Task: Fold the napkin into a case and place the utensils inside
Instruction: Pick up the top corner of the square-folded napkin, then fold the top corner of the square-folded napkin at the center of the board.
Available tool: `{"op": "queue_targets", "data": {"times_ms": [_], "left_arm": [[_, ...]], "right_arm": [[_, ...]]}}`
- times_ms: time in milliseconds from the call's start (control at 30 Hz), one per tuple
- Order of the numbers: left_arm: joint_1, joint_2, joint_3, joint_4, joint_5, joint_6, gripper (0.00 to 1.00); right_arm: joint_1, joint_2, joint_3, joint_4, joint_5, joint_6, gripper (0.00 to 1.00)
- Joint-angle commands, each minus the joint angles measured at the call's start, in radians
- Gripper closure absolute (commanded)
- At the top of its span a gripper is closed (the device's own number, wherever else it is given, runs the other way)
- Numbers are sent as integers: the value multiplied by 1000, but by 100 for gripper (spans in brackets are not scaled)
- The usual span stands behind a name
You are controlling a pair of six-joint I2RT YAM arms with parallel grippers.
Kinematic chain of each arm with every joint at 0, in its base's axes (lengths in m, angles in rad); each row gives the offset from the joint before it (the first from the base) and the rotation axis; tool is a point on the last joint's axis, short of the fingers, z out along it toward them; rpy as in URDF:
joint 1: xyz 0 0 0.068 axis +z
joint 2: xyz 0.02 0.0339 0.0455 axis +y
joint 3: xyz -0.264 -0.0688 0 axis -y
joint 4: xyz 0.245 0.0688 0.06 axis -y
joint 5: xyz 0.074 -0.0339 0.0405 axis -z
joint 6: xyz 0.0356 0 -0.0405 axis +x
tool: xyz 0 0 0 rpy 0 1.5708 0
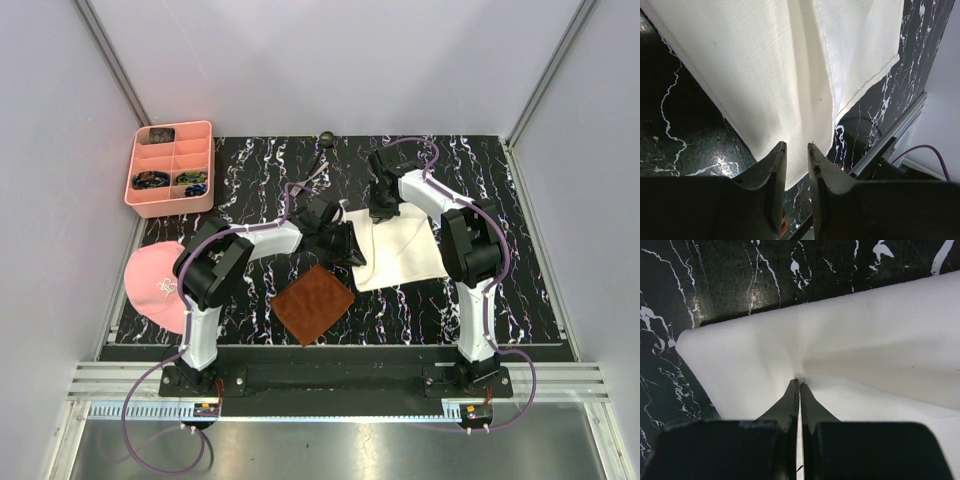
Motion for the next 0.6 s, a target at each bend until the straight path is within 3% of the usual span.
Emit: {"op": "queue_targets", "data": {"times_ms": [0,567], "left_arm": [[-3,-21,7,44,15,-3,74],[-20,-39,-56,61,9,-2,81]], "right_arm": [[10,-9,52,14,-50,-29,100],[10,87,133,77,-215,-58,100]]}}
